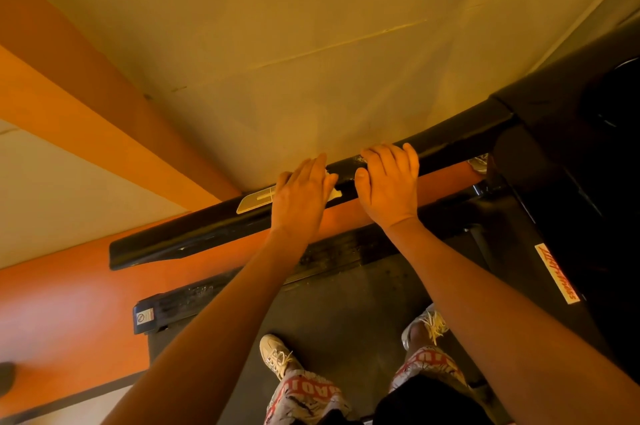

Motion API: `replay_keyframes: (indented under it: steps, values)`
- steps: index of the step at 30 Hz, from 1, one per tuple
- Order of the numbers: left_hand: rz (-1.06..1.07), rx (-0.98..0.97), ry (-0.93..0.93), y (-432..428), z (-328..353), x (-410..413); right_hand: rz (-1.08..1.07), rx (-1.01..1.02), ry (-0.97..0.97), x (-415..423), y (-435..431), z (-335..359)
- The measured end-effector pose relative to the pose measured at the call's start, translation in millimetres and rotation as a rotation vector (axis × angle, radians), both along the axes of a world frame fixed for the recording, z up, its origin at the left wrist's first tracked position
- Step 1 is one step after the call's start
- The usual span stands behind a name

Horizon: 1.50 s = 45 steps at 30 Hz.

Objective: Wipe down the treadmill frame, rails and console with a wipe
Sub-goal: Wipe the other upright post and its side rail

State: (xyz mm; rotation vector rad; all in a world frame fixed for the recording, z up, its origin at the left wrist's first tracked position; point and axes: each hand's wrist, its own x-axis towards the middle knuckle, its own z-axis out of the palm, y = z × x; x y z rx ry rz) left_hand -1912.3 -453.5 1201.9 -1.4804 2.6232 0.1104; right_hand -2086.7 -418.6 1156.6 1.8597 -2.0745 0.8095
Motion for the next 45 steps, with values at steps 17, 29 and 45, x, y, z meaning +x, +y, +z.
replay_keyframes:
  steps: [17, 29, 45]
  values:
    - [0.062, 0.083, 0.001, -0.9, -5.1, 30.2, -0.012, 0.014, 0.004, -0.7, -1.9, -2.3]
    - [0.142, 0.041, 0.113, 1.1, 3.1, -6.2, -0.003, 0.01, 0.005, -1.7, -1.7, -2.7]
    - [0.103, 0.013, 0.105, 0.8, 3.6, -16.7, -0.007, 0.006, 0.005, -0.2, -1.0, -1.9]
